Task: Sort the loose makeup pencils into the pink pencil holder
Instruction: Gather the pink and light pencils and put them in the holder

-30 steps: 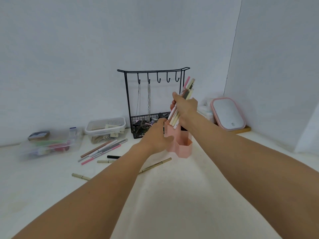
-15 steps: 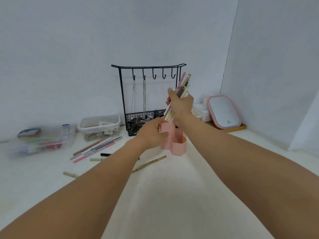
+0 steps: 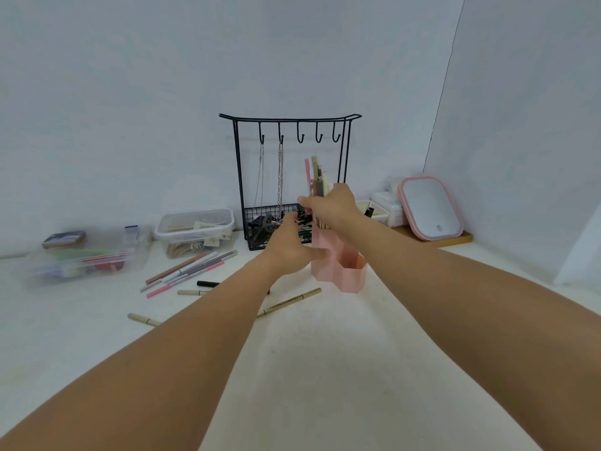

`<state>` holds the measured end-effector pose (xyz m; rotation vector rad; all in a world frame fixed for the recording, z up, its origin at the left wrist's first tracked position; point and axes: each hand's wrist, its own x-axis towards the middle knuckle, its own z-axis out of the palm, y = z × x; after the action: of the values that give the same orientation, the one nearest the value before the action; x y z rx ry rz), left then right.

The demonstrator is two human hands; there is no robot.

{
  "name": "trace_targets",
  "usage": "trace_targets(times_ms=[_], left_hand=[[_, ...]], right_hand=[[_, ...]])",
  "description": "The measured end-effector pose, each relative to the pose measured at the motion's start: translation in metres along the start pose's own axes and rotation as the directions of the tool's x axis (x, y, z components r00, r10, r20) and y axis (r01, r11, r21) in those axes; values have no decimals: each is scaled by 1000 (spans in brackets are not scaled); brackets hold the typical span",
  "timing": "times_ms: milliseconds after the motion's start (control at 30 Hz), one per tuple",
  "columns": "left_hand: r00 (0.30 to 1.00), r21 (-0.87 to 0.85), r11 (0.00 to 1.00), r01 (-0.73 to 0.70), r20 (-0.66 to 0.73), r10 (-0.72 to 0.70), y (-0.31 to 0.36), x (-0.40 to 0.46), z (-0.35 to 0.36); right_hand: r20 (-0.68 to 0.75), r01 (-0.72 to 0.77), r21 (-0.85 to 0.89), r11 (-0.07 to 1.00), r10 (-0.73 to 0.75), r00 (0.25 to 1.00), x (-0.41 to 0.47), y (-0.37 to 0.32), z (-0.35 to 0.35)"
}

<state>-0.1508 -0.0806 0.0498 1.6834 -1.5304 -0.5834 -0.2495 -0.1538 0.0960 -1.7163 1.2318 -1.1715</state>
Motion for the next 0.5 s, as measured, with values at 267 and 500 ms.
trace_targets(times_ms=[267, 500], left_hand=[[989, -391, 910, 140, 19, -144, 6, 3, 22], [996, -225, 970, 88, 6, -89, 3, 2, 21]], right_hand=[[-37, 63, -218, 974, -73, 997, -5, 5, -1], [-24, 132, -108, 985, -136, 990, -6, 17, -8]])
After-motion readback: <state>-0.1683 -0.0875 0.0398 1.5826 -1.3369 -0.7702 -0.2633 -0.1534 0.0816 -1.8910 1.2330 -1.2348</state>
